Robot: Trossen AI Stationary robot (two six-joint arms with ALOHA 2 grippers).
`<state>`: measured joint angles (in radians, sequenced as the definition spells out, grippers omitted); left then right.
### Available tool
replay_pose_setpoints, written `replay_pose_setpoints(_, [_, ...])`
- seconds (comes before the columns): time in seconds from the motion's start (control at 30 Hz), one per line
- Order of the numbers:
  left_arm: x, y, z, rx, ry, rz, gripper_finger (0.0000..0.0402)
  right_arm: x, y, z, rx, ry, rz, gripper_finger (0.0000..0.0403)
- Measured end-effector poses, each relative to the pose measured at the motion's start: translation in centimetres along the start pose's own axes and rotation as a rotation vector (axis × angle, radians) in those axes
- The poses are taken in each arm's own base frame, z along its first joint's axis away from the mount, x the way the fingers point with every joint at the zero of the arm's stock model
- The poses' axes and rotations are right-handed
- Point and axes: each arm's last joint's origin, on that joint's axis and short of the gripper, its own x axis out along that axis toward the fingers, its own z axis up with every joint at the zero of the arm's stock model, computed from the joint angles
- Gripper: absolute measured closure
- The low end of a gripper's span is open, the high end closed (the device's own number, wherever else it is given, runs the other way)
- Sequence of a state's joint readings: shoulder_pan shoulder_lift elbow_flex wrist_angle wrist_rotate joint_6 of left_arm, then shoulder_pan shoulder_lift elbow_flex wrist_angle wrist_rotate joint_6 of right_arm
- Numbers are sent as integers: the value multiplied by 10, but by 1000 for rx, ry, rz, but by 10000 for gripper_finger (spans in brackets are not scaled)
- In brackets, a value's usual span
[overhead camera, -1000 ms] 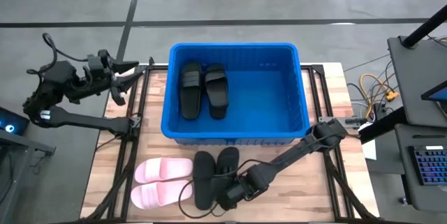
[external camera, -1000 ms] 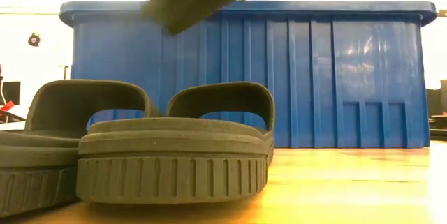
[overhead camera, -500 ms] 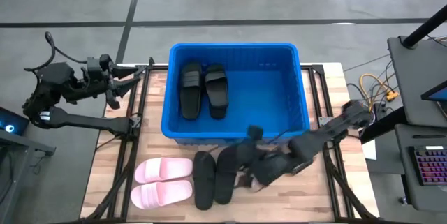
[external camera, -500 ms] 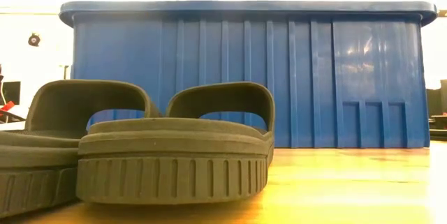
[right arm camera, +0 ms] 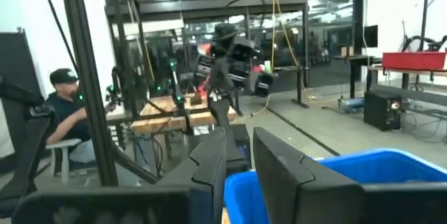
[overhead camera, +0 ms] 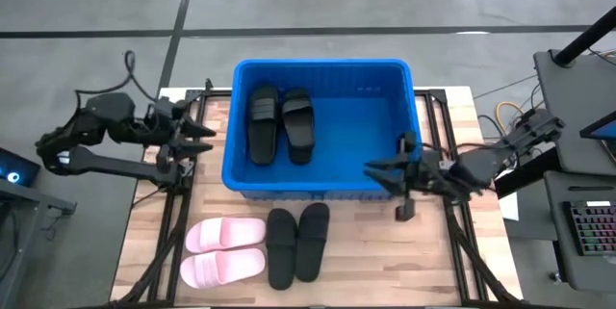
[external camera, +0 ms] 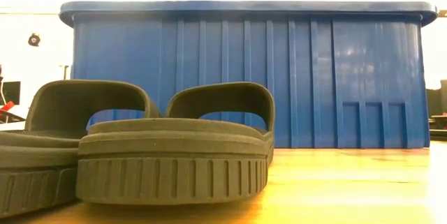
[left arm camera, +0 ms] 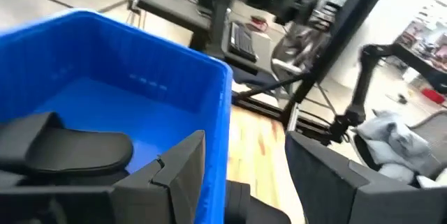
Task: Pick and place slides into bin
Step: Put the pink slide into the blue organizer bin
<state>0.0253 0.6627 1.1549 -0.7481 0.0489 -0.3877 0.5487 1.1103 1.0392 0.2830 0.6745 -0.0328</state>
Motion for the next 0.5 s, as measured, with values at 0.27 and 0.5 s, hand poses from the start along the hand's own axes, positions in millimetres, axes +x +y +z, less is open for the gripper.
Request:
replay_pose_setpoints(0.27, [22,-3,12,105,-53,-16,217,-53,-50,-26,96,-34,-48,354])
replay_pose_setpoints(0.5, [43,-3,14,101,26,16,217,-82,-85,-49,114,-59,-296,354])
